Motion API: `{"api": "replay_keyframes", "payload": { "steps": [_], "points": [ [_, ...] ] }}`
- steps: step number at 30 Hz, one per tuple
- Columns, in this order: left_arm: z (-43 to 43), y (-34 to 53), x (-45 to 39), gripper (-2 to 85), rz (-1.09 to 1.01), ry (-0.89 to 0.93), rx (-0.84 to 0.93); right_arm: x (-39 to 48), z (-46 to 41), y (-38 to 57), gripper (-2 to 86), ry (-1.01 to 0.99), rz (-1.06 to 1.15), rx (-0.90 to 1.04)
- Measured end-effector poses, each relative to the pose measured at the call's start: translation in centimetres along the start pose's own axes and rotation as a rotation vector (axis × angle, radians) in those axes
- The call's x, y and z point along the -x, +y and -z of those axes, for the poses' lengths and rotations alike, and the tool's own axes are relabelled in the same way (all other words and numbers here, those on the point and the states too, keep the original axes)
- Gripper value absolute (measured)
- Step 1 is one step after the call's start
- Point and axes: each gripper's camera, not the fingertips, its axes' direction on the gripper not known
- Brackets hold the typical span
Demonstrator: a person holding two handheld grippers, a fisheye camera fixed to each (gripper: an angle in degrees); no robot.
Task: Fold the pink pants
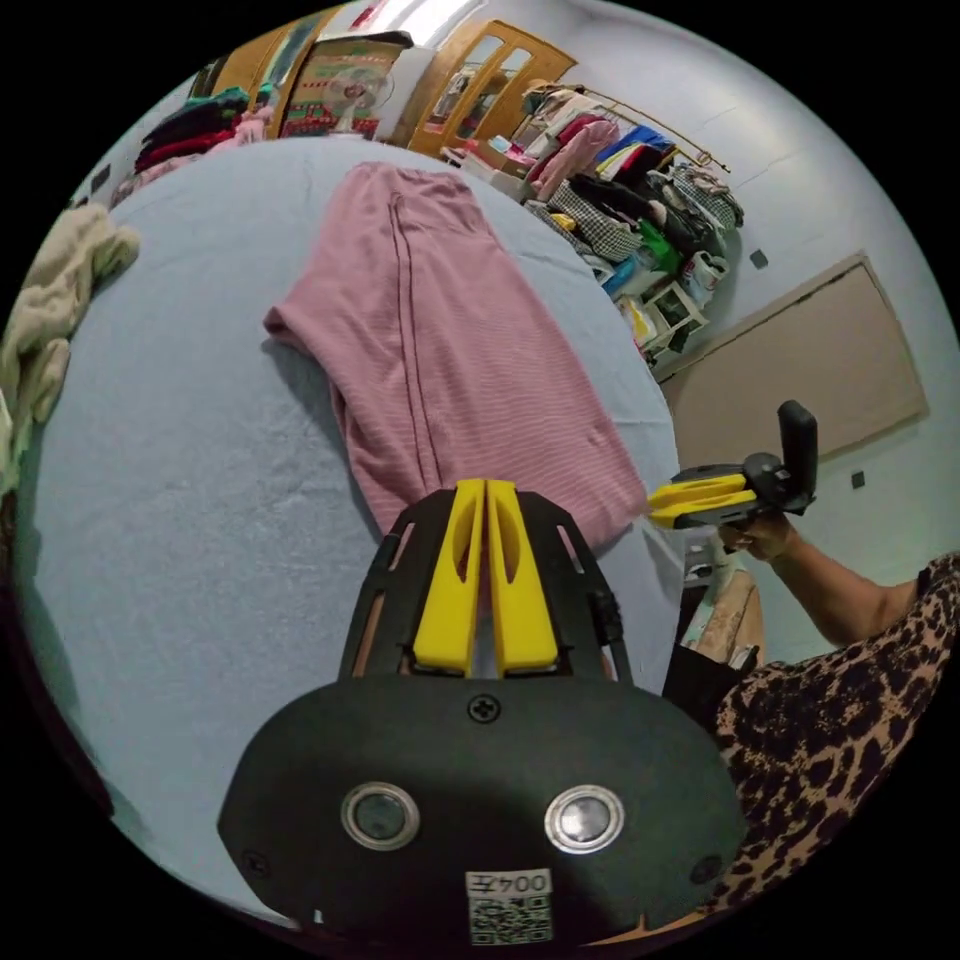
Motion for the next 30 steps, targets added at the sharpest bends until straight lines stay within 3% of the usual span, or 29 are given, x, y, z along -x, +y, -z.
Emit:
{"api": "replay_keyframes", "payload": {
  "steps": [3, 8, 10, 14, 21, 25, 30],
  "points": [
    [1.9, 0.2, -3.3, 3.1, -0.166, -0.098, -0.018, 4.3, 1.1, -0.4, 10.0, 0.115, 0.103, -0.055],
    [-1.0, 1.3, -11.8, 11.4, -0.682, -0.372, 0.177, 12.2, -0.5, -3.2, 13.6, 0.321, 0.352, -0.014],
    [-2.6, 1.4, -13.2, 12.5, -0.773, -0.412, 0.236, 14.3, -1.6, -3.9, 13.5, 0.385, 0.442, 0.035],
    [-5.0, 0.2, -14.4, 14.0, -0.784, -0.392, 0.302, 17.6, -4.2, -4.9, 13.0, 0.58, 0.601, 0.176],
    [-5.5, -1.3, -16.9, 14.6, -0.793, -0.449, 0.261, 19.4, -0.4, -6.8, 5.3, 0.457, 0.5, 0.155],
    [-5.9, -2.8, -17.6, 9.9, -0.793, -0.567, 0.216, 19.7, 2.9, -7.8, 4.8, 0.345, 0.407, 0.105],
    [-4.4, -5.3, -18.7, 3.6, -0.806, -0.618, 0.188, 21.7, 6.4, -8.4, 4.6, 0.344, 0.408, 0.072]
  ]
}}
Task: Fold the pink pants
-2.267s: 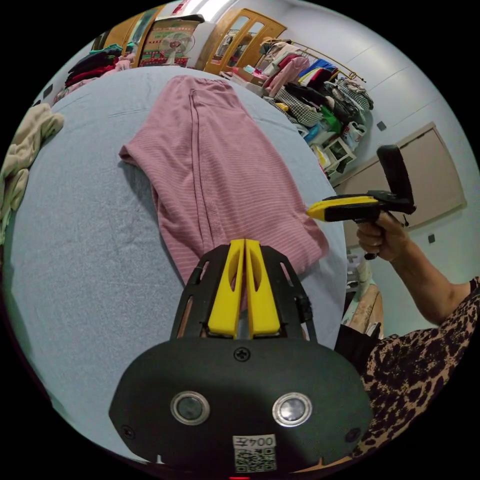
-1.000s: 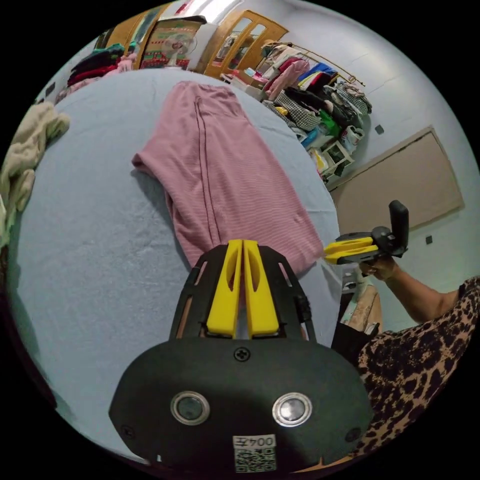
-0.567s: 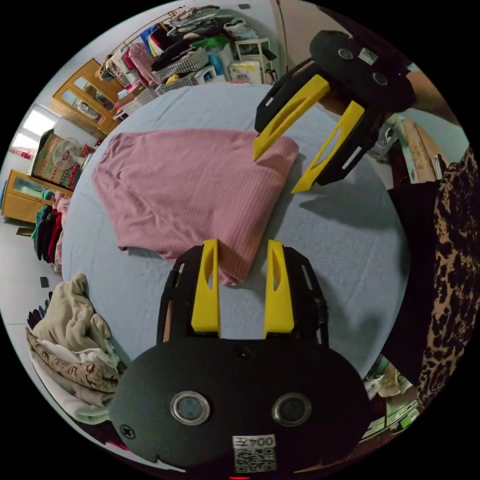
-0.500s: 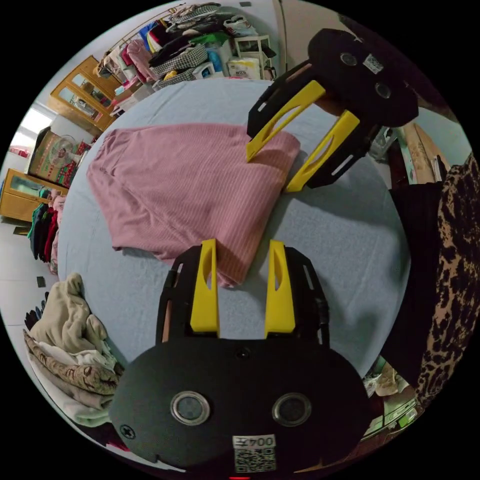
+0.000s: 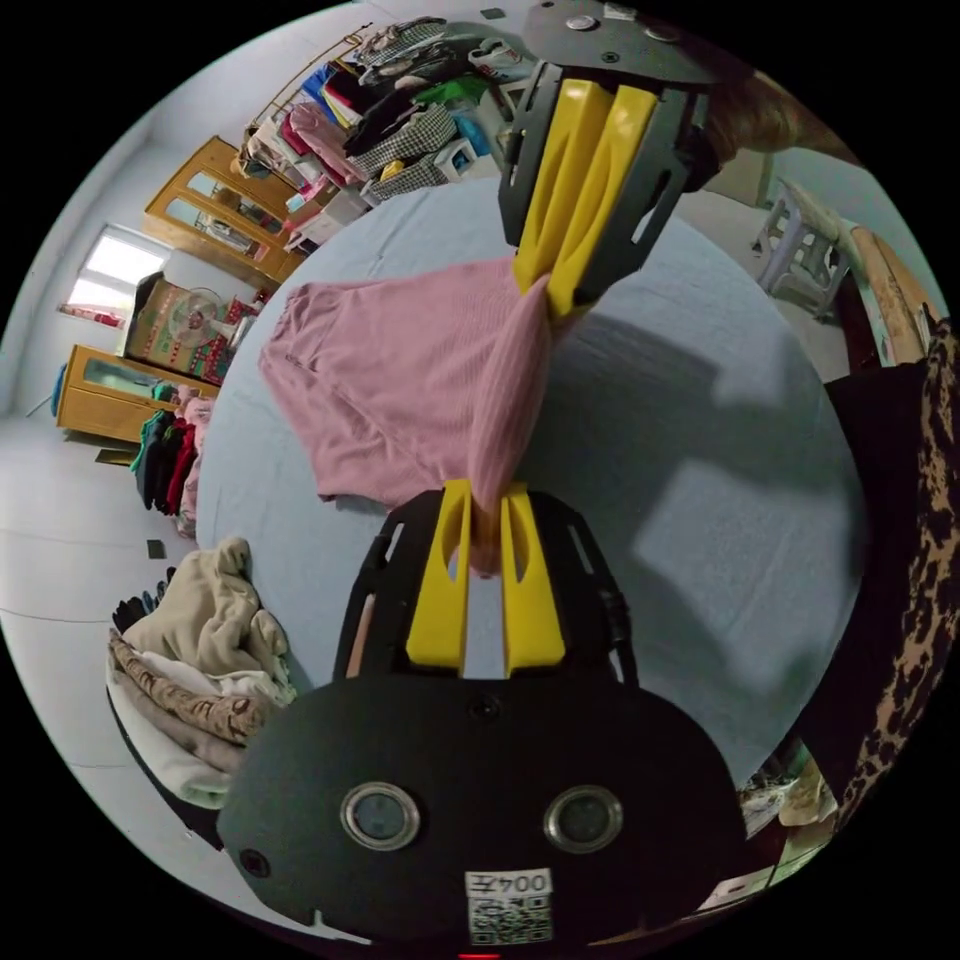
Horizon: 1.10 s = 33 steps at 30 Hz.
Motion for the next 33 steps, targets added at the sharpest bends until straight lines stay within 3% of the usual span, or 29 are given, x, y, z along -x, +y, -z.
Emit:
{"api": "replay_keyframes", "payload": {
  "steps": [3, 6, 11, 14, 19, 24, 33],
  "points": [
    [2.1, -0.6, 1.2, 2.1, 0.011, -0.015, -0.001, 0.9, 3.1, -0.1, 4.5, -0.013, 0.008, -0.023],
    [5.0, -0.5, 2.1, 1.3, 0.026, 0.098, 0.001, 2.4, 6.8, 0.6, 4.5, -0.104, 0.007, -0.031],
    [9.2, 0.7, 1.7, 0.8, 0.003, 0.489, 0.077, 6.8, 12.4, 2.4, 4.5, -0.343, 0.023, 0.005],
    [10.1, 0.2, 3.3, 0.7, -0.036, 0.605, 0.113, 6.6, 14.8, 1.8, 4.5, -0.405, 0.006, 0.017],
    [10.3, -3.5, 12.9, 0.7, 0.015, 0.639, 0.086, 0.2, 19.7, -2.1, 4.6, -0.35, -0.046, 0.001],
    [7.2, -9.4, 23.5, 0.7, 0.004, 0.557, 0.11, -8.9, 21.6, -7.3, 4.7, -0.331, -0.106, 0.035],
    [-9.2, -16.4, 35.6, 0.9, 0.114, 0.616, 0.32, -20.9, 15.6, -15.0, 4.6, -0.395, -0.215, 0.187]
  ]
}}
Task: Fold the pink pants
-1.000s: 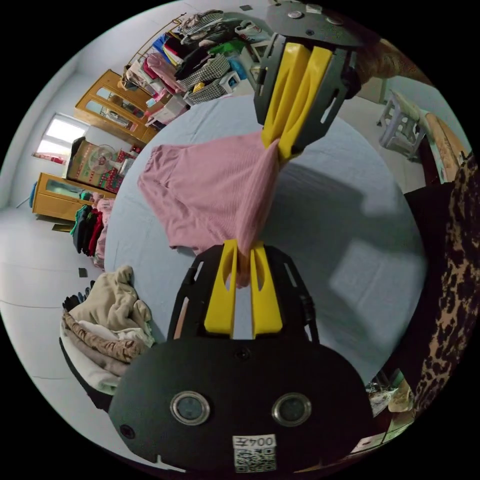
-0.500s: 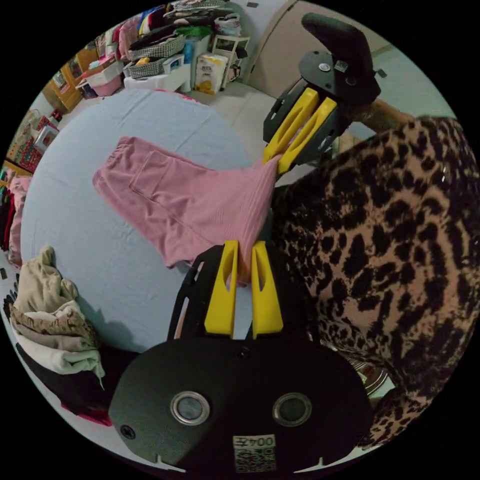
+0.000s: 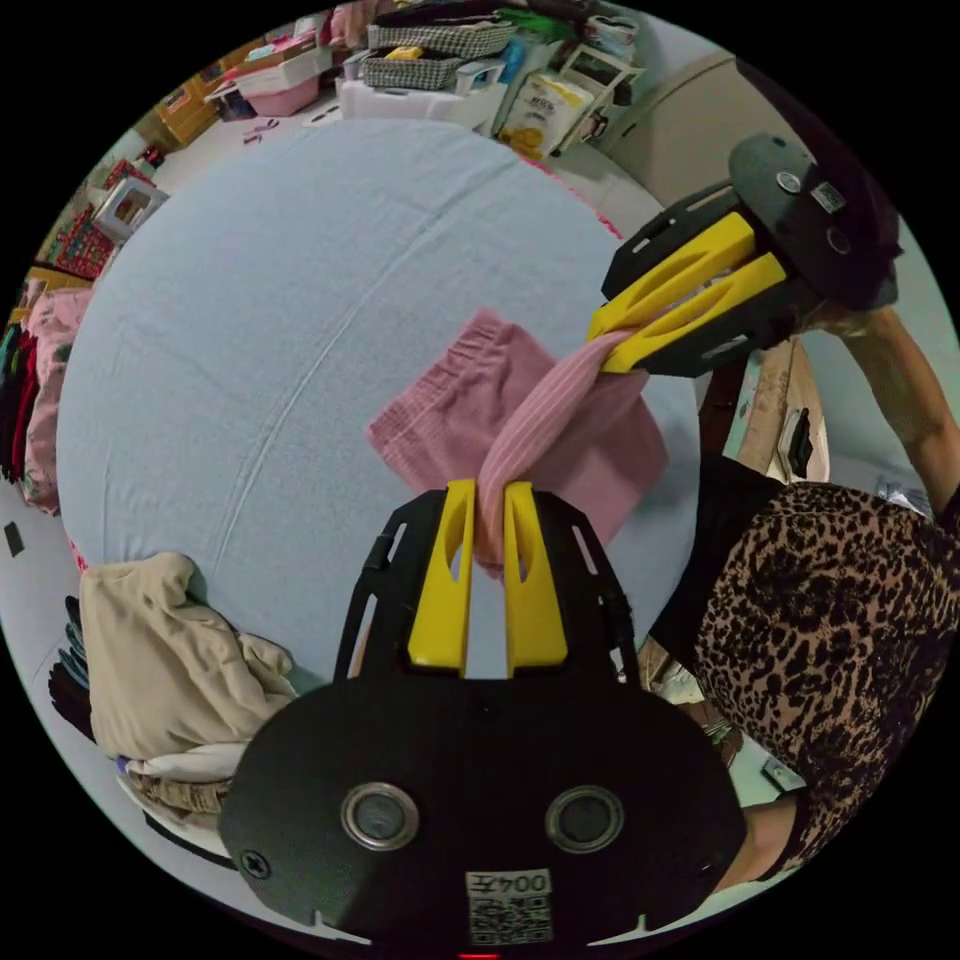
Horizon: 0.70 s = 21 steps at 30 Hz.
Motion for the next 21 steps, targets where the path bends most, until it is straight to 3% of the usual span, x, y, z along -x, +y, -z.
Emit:
{"api": "replay_keyframes", "payload": {
  "steps": [15, 21],
  "points": [
    [-4.5, 1.4, 12.0, 5.9, 0.116, 0.081, -0.003, -3.3, 1.8, -8.0, 6.4, 0.029, -0.053, 0.049],
    [-1.6, 9.7, 16.2, 7.7, 0.26, 0.053, -0.155, -1.5, 7.1, -6.2, 10.7, 0.066, -0.154, -0.12]
  ]
}}
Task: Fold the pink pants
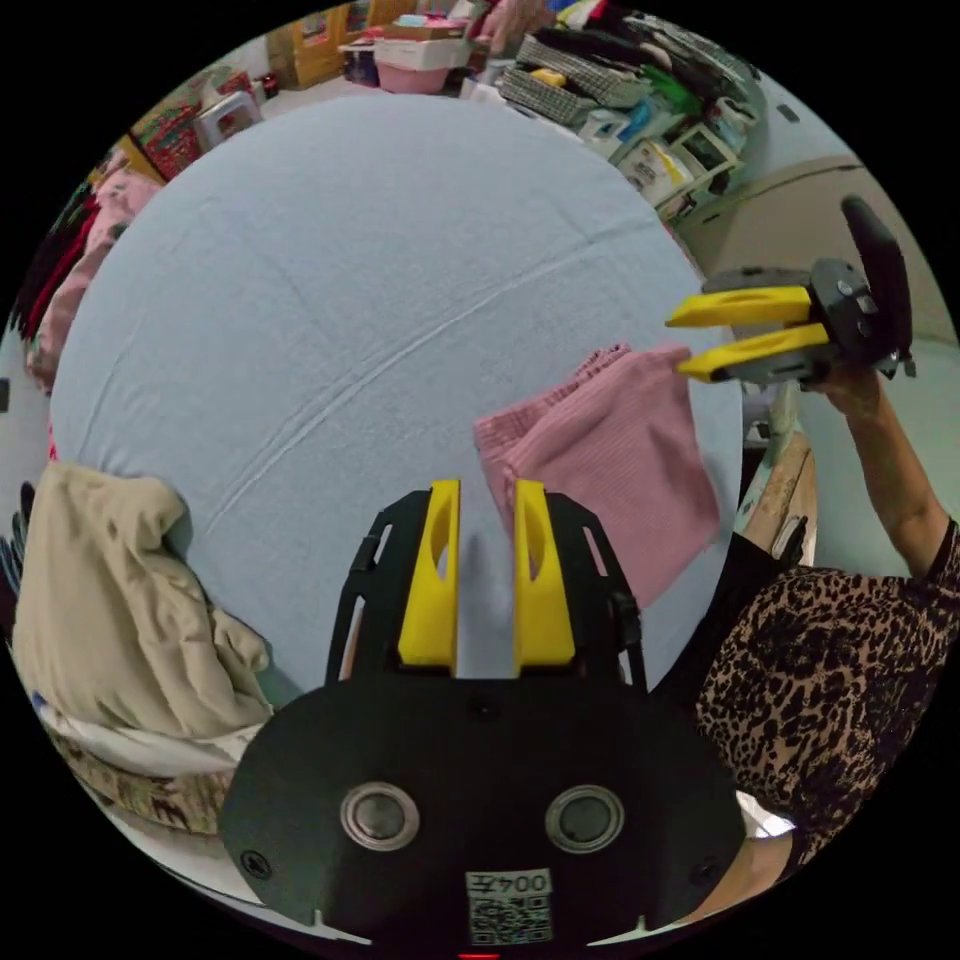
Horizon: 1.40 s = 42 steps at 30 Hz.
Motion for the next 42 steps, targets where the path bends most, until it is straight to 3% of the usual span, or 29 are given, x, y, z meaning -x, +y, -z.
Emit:
{"api": "replay_keyframes", "payload": {
  "steps": [5, 9, 14, 17, 25, 28, 32, 38, 42],
  "points": [
    [0.6, 11.2, 1.7, 7.9, 0.101, 0.075, -0.195, 5.3, -1.6, 2.6, 11.8, -0.117, -0.001, 0.048],
    [-2.2, 19.9, 1.2, 9.7, 0.217, 0.132, -0.304, 7.4, -4.4, 2.5, 11.7, -0.086, -0.043, 0.12],
    [-8.0, 30.1, 1.4, 12.4, 0.463, 0.353, -0.546, 7.8, -5.4, 0.4, 10.5, -0.035, -0.092, 0.15],
    [-10.3, 31.4, 1.3, 12.8, 0.494, 0.402, -0.566, 7.5, -5.2, -1.2, 9.2, -0.029, -0.113, 0.187],
    [-11.6, 32.0, 1.8, 7.0, 0.511, 0.3, -0.57, 8.0, -4.8, -4.6, 8.7, 0.035, -0.077, 0.246],
    [-11.7, 32.3, 1.8, 6.2, 0.492, 0.253, -0.549, 7.1, -4.7, -6.1, 8.7, 0.007, -0.19, 0.283],
    [-12.9, 33.8, 3.0, 6.1, 0.515, 0.344, -0.565, 7.0, -4.7, -7.7, 8.4, 0.036, -0.146, 0.319],
    [-8.4, 37.4, 2.8, 4.3, 0.556, 0.187, -0.706, 5.6, -4.6, -9.4, 7.8, 0.014, -0.117, 0.347],
    [-6.3, 34.1, 2.6, 4.4, 0.466, 0.182, -0.734, 4.3, -4.6, -10.2, 7.1, -0.021, -0.091, 0.368]
  ]
}}
